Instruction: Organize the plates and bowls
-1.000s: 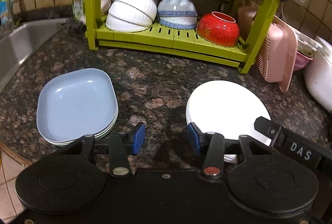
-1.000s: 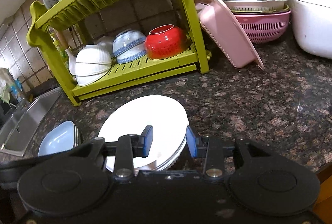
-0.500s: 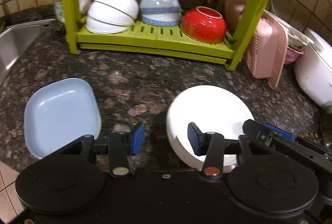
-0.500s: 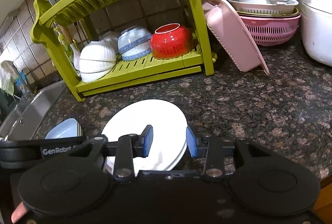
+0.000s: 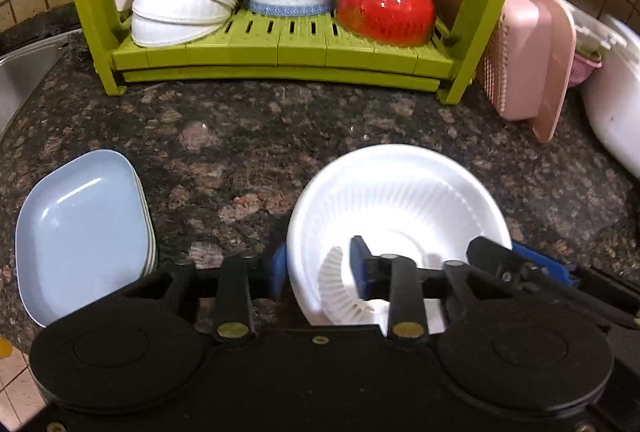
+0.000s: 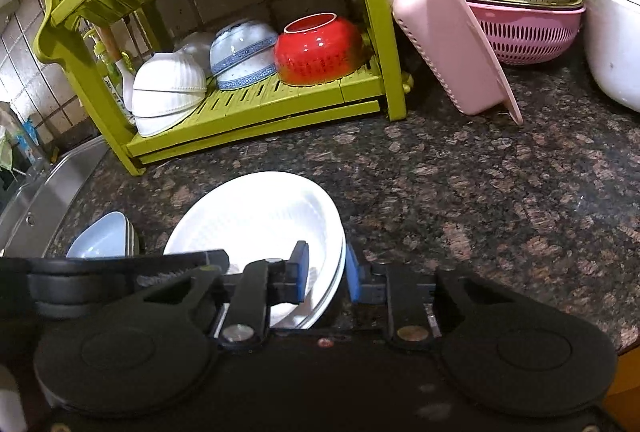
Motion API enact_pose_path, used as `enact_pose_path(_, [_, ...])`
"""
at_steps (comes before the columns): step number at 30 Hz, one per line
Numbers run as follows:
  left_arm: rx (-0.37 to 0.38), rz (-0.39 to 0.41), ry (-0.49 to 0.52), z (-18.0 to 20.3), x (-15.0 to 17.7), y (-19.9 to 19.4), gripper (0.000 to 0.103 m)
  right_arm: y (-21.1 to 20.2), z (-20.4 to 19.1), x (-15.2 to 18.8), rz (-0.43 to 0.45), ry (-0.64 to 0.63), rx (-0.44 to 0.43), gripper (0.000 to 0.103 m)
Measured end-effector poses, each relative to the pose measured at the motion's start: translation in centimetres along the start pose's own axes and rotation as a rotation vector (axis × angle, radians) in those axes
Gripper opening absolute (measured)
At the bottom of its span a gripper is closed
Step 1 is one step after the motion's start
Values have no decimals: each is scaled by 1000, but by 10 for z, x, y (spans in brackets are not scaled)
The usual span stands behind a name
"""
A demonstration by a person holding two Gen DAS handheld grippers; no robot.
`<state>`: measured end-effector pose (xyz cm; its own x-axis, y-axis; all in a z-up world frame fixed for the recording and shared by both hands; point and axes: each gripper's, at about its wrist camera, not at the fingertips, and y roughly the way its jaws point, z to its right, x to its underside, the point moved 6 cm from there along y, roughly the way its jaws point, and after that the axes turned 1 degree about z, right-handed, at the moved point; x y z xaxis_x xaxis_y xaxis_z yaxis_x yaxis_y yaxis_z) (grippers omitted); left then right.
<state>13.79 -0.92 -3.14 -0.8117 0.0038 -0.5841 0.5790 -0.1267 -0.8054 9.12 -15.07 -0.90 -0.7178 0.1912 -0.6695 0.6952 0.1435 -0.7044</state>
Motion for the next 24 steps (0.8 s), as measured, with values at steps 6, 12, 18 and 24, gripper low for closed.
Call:
enact_pose_path(6, [1, 8, -1, -5, 2, -5, 33, -3, -2, -2, 8, 12, -12, 20])
enact_pose_path(12, [-7, 44, -15, -16, 1, -17, 33, -8, -14, -2, 24, 7, -46, 20])
enact_pose_path(18, [-51, 104, -43, -38, -1, -34, 33, -9, -44, -4, 48, -41, -75, 20])
enact_pose_path(24, [-106, 156, -98, -75, -3, -50, 33, -5, -83, -5, 54, -75, -136, 20])
